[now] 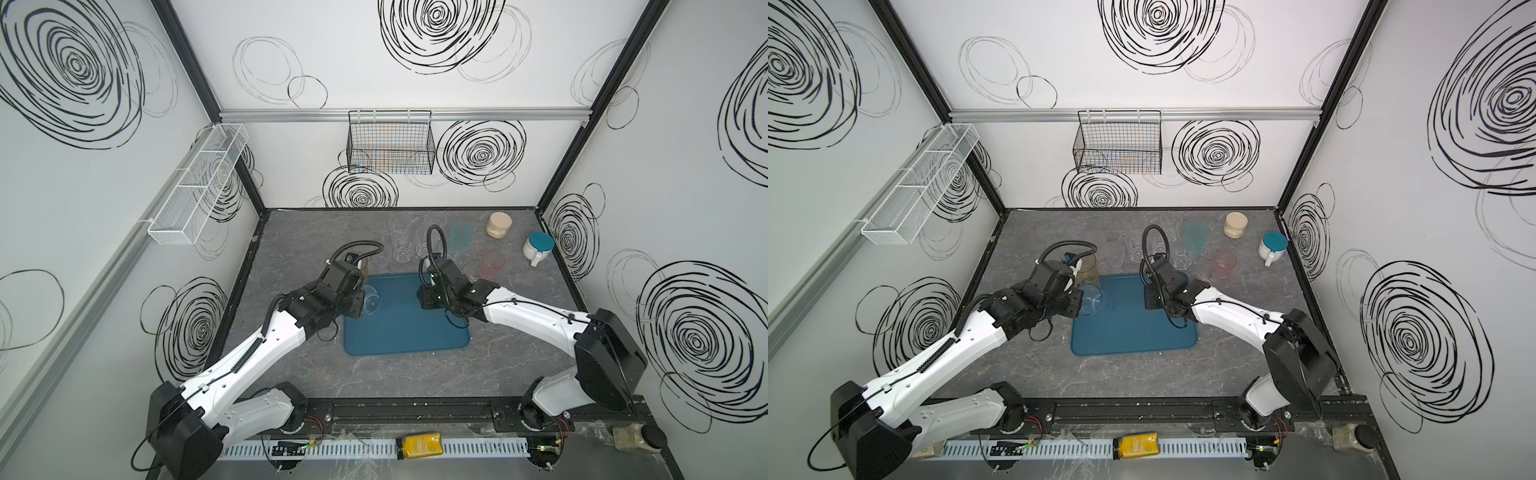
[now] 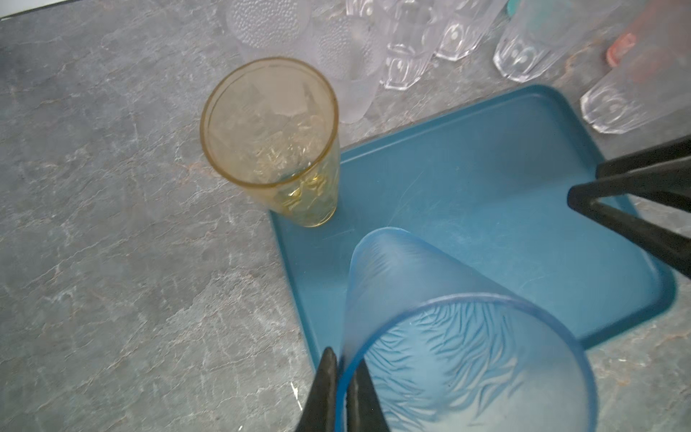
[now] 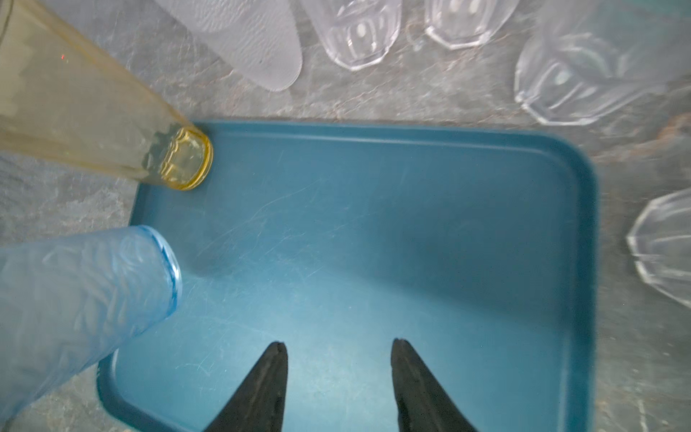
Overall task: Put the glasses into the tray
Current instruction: 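Carry the blue glass with the left gripper and lower it onto the tray, then grasp the teal glass rim with the right gripper while the left gripper releases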
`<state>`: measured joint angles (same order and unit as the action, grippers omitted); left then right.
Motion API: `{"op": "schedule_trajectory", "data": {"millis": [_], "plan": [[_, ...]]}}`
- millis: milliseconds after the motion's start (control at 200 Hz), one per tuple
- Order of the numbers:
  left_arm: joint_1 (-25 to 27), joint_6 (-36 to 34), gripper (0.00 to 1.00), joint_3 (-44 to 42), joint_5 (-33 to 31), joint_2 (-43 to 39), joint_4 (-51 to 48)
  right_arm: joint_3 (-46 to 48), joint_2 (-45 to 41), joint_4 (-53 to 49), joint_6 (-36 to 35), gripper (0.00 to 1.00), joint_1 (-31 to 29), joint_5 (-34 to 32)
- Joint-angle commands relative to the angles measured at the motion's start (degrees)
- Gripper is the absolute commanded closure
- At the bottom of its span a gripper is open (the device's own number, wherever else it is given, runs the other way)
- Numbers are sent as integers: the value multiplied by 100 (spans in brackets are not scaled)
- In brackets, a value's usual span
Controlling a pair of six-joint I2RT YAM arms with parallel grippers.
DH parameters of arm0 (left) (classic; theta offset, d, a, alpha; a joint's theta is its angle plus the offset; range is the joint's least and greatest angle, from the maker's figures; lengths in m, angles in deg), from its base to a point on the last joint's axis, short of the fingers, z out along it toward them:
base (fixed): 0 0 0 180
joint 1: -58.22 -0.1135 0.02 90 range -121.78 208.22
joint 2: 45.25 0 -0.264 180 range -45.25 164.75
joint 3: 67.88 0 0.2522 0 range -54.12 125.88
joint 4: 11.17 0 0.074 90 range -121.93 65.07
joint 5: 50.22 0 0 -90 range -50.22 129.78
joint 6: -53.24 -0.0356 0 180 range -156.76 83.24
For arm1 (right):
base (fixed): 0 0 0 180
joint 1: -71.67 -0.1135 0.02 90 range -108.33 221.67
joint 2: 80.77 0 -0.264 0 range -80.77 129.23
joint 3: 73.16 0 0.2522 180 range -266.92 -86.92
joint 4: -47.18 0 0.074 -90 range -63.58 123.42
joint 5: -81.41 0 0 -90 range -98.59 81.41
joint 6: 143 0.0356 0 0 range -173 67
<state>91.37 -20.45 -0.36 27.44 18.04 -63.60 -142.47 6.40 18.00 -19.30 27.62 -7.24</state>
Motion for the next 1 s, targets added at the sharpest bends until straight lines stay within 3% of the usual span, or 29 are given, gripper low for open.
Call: {"op": "schedule_trajectory", "data": {"millis": [0, 140, 155, 370, 715, 996], "plan": [[-231, -8, 98, 89, -108, 18, -98, -315, 203, 171, 135, 50, -253, -9], [-504, -197, 98, 292, 403, 269, -226, -441, 434, 335, 220, 50, -475, 55], [-514, -206, 94, 310, 422, 298, -248, -452, 461, 361, 228, 50, -494, 63], [-623, -322, 92, 340, 136, 713, -178, -834, 1059, 440, 243, 50, -689, 146], [-922, -634, 82, 732, 130, 1223, -110, -938, 1267, 405, 184, 50, -754, 125], [-1291, -754, 87, 659, 569, 1178, 60, -876, 1115, 242, 76, 50, -640, -171]]}}
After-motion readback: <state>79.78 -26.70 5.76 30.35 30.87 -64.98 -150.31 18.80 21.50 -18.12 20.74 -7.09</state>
